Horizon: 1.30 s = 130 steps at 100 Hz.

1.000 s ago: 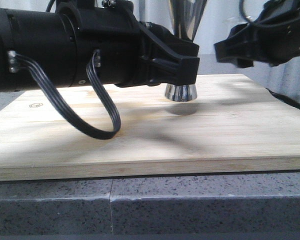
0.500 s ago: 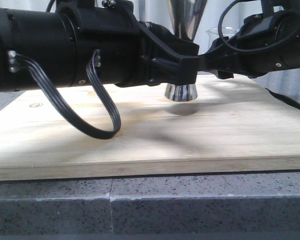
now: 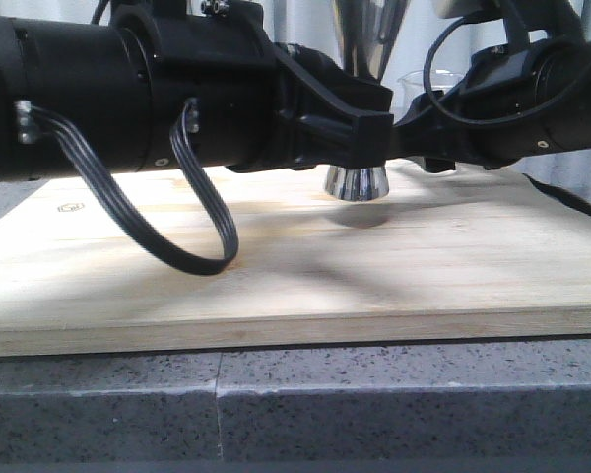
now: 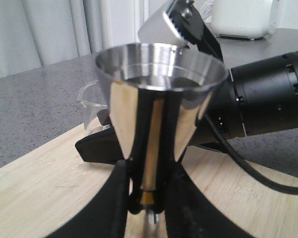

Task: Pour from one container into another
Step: 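Tilt the beaker upright and lower it with the right gripper, then set the glass beaker on the board and open the right gripper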

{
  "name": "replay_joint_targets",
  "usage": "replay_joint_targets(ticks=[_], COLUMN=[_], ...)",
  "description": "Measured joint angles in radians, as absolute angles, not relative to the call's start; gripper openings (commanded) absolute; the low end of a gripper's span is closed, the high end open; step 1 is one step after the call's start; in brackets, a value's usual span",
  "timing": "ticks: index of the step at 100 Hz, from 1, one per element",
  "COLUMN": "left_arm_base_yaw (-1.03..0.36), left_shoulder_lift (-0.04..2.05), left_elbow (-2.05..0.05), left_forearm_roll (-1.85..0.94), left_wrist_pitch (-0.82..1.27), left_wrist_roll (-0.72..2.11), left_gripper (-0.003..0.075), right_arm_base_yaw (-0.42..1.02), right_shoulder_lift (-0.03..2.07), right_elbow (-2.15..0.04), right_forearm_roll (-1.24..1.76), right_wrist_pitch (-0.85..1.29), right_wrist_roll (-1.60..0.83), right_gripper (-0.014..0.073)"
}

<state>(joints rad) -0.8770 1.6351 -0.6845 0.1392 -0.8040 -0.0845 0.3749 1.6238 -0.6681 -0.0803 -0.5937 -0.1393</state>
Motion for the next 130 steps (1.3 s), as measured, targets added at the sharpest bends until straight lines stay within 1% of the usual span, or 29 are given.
replay_joint_targets(ticks=[130], left_arm_base_yaw=[-0.877], left_shoulder_lift=[1.635], left_elbow=[-0.684], left_forearm_roll=[0.139], left_wrist_pitch=[-0.802], left_wrist_roll=[-0.086], left_gripper=[-0.0019], right_arm_base_yaw=[0.375], right_shoulder_lift=[1.646], right_elbow=[-0.668], right_forearm_roll=[-0.101], right_wrist_pitch=[-0.585], right_wrist_roll=[-0.139], right_gripper=[0.0211])
